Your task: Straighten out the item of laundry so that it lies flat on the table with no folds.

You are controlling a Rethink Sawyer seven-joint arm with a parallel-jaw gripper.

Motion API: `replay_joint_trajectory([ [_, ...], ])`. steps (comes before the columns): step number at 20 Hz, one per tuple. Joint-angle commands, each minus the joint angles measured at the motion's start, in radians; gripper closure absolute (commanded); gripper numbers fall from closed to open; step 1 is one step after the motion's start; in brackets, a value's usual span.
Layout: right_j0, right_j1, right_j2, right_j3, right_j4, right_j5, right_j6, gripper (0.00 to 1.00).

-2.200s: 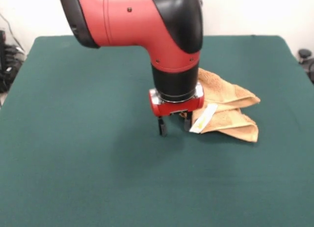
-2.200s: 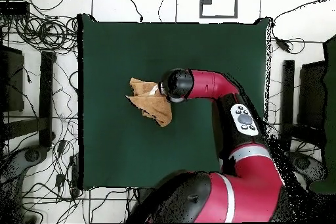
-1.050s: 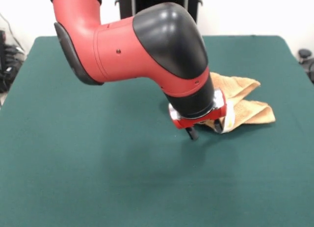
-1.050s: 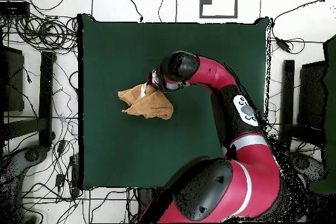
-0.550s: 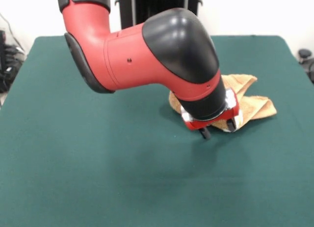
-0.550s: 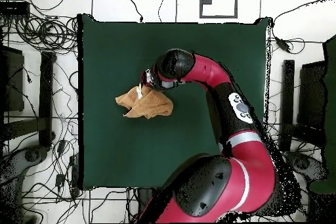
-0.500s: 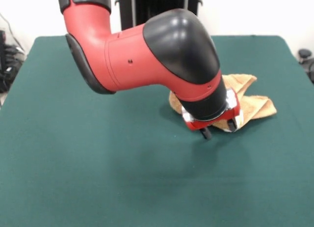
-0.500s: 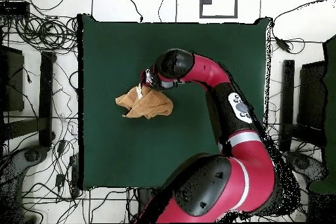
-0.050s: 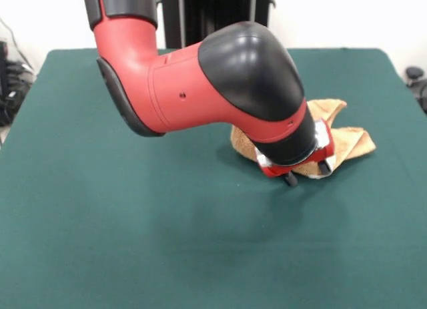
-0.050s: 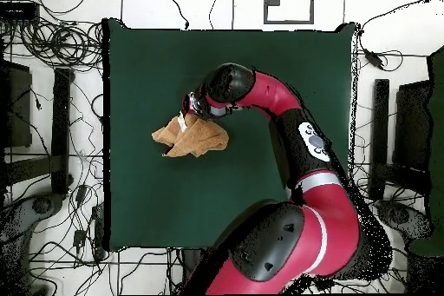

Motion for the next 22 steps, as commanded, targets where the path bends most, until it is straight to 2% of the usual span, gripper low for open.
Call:
replay_joint_trajectory([
  [1, 0.026, 0.001, 0.075, 0.058, 0.047, 0.077, -0.046, 0.00],
  [4, 0.028, -0.037, 0.046, 0.089, 0.045, 0.074, 0.003, 0.00],
  [11, 0.035, -0.105, -0.015, 0.142, 0.070, 0.164, 0.124, 0.00],
  [22, 0.048, -0.144, -0.080, 0.163, 0.082, 0.151, 0.192, 0.00],
])
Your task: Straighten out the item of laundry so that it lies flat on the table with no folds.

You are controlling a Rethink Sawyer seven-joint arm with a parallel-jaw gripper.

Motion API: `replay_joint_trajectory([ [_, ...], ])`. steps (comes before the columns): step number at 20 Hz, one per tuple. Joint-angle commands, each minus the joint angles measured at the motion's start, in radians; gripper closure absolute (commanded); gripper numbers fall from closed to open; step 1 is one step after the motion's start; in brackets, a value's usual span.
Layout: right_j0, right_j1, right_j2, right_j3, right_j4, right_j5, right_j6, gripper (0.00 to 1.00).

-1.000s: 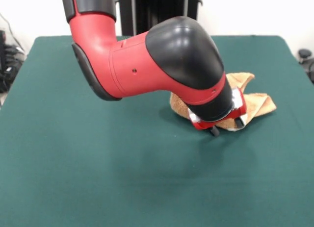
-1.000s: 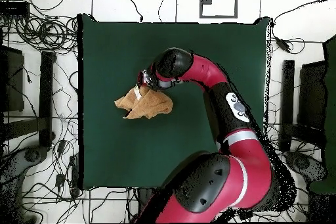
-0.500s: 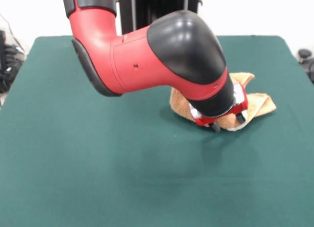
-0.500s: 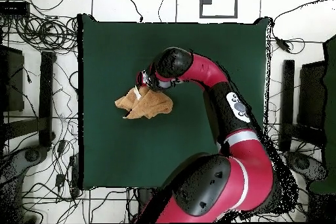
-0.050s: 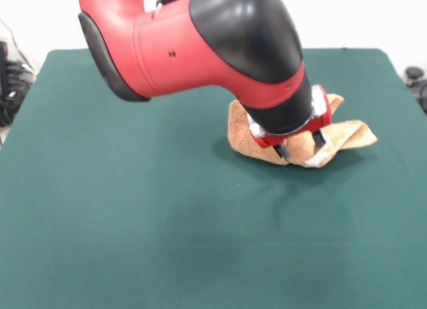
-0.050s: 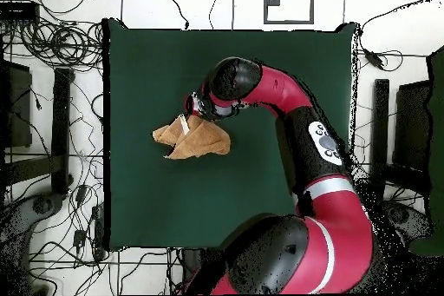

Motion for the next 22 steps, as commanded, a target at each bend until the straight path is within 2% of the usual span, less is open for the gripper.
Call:
replay_joint_trajectory([
  [1, 0.046, -0.031, -0.046, 0.103, 0.050, 0.071, 0.199, 0.00],
  [4, 0.056, -0.045, -0.078, 0.133, 0.044, 0.039, 0.222, 0.00],
  [9, 0.081, -0.045, -0.118, 0.107, 0.029, 0.021, 0.220, 0.00],
  [13, 0.097, -0.008, -0.137, 0.053, 0.029, 0.018, 0.212, 0.00],
  [15, 0.098, 0.008, -0.135, 0.042, 0.041, 0.012, 0.204, 0.00],
  [22, 0.077, 0.071, -0.054, 0.103, 0.151, -0.022, 0.160, 0.00],
])
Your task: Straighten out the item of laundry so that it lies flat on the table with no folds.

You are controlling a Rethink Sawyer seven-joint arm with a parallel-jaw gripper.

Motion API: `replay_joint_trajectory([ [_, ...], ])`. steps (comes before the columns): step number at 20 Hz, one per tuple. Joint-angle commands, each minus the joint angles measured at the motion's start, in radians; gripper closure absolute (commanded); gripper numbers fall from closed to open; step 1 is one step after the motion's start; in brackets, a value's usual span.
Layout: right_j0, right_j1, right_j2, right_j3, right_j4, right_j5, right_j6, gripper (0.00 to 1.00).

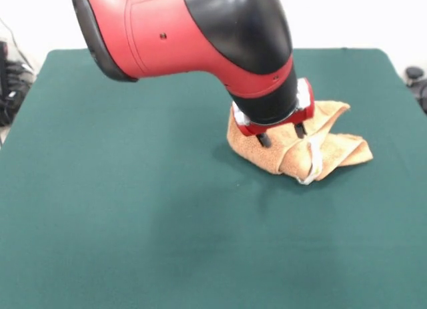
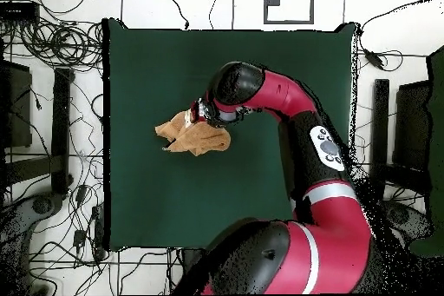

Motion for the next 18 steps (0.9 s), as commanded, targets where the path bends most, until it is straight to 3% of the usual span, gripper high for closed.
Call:
replay_joint_trajectory([
  [1, 0.033, 0.089, 0.062, 0.088, 0.103, -0.029, 0.158, 0.00],
  [11, 0.060, 0.100, 0.017, 0.033, 0.103, -0.016, 0.161, 0.00],
  [18, 0.102, 0.063, -0.056, 0.009, 0.020, -0.150, 0.186, 0.00],
])
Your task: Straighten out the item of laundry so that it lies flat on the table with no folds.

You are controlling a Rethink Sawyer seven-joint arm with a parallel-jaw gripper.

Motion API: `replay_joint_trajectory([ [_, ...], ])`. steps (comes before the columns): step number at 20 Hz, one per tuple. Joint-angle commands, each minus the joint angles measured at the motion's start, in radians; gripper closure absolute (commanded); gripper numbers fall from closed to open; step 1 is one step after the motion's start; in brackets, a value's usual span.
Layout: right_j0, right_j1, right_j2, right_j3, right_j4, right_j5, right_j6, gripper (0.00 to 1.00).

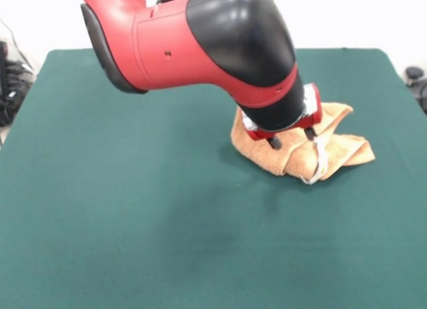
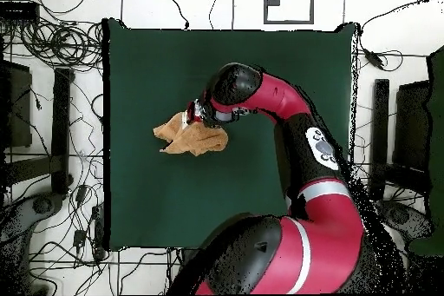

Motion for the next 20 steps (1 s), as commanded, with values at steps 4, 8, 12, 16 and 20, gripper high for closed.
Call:
replay_joint_trajectory([
  [4, 0.130, 0.011, -0.098, -0.022, -0.102, -0.222, 0.203, 0.00],
  [8, 0.197, -0.039, -0.198, -0.046, -0.164, -0.304, 0.262, 0.00],
  [12, 0.243, -0.081, -0.270, -0.075, -0.178, -0.309, 0.295, 0.00],
  [16, 0.234, -0.058, -0.267, -0.101, -0.127, -0.300, 0.288, 0.00],
  [20, 0.232, -0.037, -0.270, -0.133, -0.102, -0.277, 0.274, 0.00],
])
